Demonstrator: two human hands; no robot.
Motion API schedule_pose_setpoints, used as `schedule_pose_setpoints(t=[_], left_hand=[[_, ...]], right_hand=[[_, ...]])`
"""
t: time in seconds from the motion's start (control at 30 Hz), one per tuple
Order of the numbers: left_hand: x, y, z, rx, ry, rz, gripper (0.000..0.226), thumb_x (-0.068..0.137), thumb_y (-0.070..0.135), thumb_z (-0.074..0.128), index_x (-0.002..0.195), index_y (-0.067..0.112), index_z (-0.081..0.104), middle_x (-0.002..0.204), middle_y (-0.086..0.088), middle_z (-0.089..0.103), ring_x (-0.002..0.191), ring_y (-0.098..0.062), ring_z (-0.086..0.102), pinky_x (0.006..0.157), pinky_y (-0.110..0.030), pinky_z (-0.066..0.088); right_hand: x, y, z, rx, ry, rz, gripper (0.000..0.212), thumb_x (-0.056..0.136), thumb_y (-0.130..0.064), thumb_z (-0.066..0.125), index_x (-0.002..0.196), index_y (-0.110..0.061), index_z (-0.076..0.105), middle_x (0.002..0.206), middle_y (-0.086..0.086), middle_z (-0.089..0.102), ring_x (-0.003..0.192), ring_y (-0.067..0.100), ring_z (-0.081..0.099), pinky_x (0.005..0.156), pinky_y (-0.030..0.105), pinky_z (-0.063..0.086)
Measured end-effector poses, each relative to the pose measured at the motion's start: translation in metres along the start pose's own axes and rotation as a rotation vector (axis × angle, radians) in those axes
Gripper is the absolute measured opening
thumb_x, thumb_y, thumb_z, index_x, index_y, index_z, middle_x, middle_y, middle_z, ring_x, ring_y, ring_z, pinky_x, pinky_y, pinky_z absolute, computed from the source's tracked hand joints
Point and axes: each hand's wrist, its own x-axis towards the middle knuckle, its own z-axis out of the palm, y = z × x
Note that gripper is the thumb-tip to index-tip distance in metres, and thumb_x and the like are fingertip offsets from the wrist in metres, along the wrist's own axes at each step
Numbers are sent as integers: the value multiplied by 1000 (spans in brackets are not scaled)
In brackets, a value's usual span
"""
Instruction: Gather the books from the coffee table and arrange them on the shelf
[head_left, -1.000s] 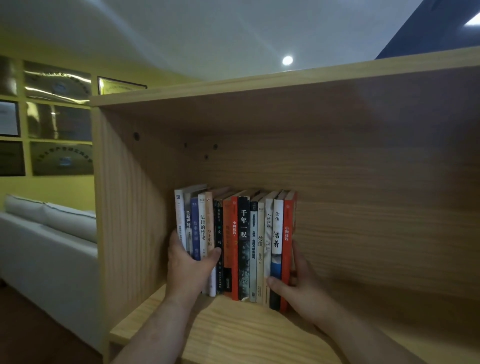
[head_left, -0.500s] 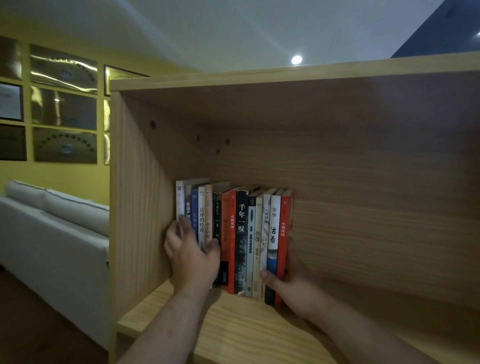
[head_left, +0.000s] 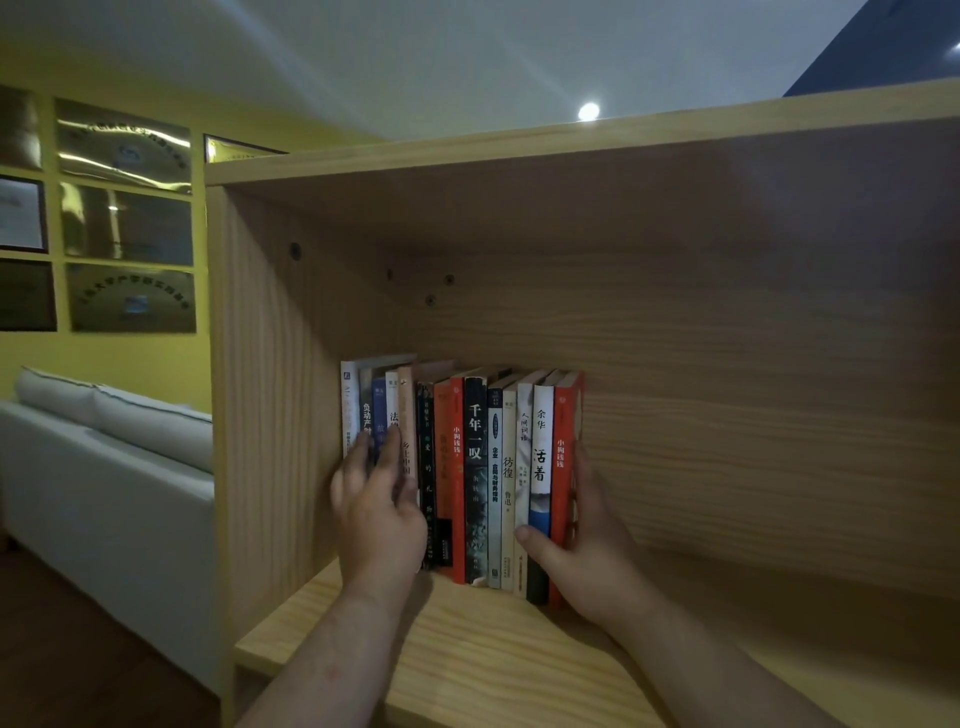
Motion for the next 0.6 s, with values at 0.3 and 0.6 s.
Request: schedule_pose_setpoints(t=[0.3, 0.6], left_hand=[[1, 1, -1, -36, -20, -49, 56, 93, 13, 61, 144, 33, 46, 153, 0, 33, 141, -20, 22, 110, -28, 23], [-15, 13, -32, -15, -237, -50, 65, 94, 27, 60, 150, 35, 29, 157, 6, 19, 145, -19, 18, 115, -37, 26]], right_hand=[[4, 6, 1, -33, -28, 9, 118, 82, -38, 81, 155, -56, -10, 162, -14, 26, 144, 12, 38, 114, 43, 43], [0, 2, -10, 54, 28, 43, 102, 78, -37, 85, 154, -54, 18, 155, -14, 38, 141, 13, 39, 114, 48, 40]])
